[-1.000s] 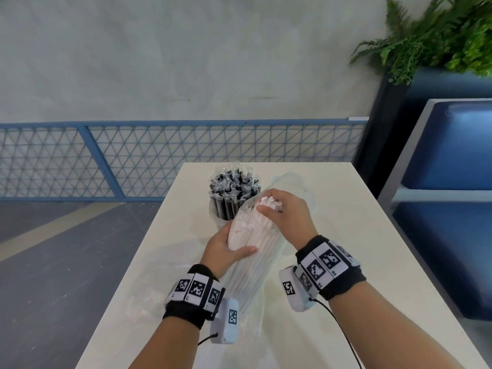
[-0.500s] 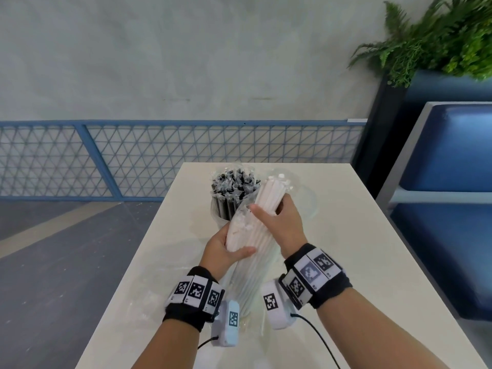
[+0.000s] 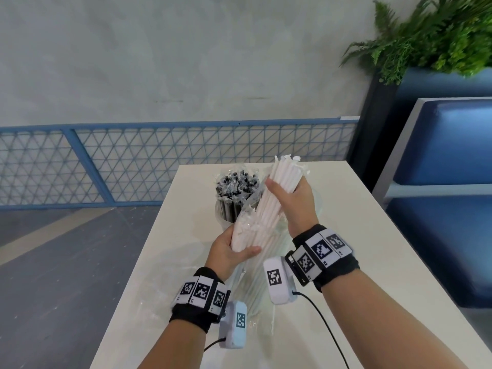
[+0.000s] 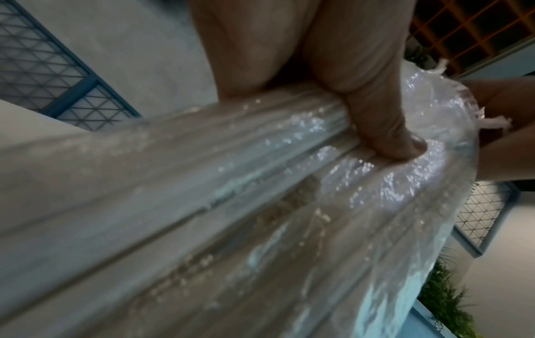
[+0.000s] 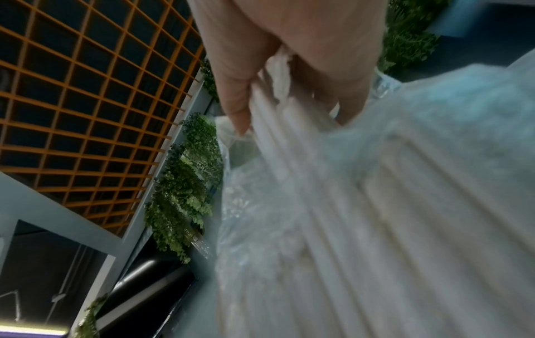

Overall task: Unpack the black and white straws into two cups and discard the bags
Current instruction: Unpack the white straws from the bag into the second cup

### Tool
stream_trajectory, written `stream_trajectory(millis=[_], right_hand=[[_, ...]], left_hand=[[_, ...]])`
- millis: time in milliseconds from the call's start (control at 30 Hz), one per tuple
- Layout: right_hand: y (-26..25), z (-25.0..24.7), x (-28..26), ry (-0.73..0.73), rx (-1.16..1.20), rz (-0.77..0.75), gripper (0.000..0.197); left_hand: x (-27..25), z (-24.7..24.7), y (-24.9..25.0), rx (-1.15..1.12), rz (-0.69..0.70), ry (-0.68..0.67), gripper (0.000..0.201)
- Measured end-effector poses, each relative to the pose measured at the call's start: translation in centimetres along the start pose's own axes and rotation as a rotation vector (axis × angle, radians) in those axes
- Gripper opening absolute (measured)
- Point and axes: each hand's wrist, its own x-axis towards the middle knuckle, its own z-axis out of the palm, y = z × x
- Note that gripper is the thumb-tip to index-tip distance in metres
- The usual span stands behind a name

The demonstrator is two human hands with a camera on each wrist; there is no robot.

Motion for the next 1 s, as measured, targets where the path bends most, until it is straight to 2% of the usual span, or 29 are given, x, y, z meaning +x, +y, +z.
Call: stream_trajectory(millis=[100, 167, 267, 467, 600, 733, 833, 933, 1000], right_hand=[[0.4, -0.3, -0.6, -0.073, -0.067, 0.021, 0.031], [0.9, -0.2, -1.1, -0.059, -0.068, 0.049, 0.02], [1.3, -0.1, -1.6, -0.059, -0.071, 0.053, 0.01], [0.7, -1.0, -0.9, -0.069, -0.087, -0.009, 0.009], [-0.8, -1.5, 0.7, 0.002, 0.044, 0.0, 0.006], [-2.2, -1.7, 1.8, -0.01, 0.159, -0.007, 0.009], [-2.7, -1.9, 2.1, -0.061, 0.187, -0.038, 0.021], [-1.5, -1.9, 1.4, -0.112, 0.053, -0.041, 0.032], [-0.2, -1.7, 0.6, -0.121, -0.039, -0.014, 0.034]], left_hand=[[0.2, -0.3, -0.2, -0.013, -0.003, -0.031, 0.061], [0.4, -0.3, -0.1, -0.004, 0.003, -0.056, 0.062], [0.8, 0.2, 0.7, -0.008, 0.028, -0.05, 0.054], [1.1, 1.1, 1.6, 0.008, 0.051, -0.028, 0.053], [1.1, 1.2, 1.8, 0.007, 0.039, 0.004, 0.047], [1.5, 1.4, 2.6, 0.005, 0.063, 0.043, 0.056], [1.7, 1.6, 2.7, -0.015, 0.07, 0.06, 0.064], [1.5, 1.9, 2.1, -0.044, 0.032, 0.057, 0.053], [1.4, 2.1, 1.7, -0.063, 0.015, 0.064, 0.057]])
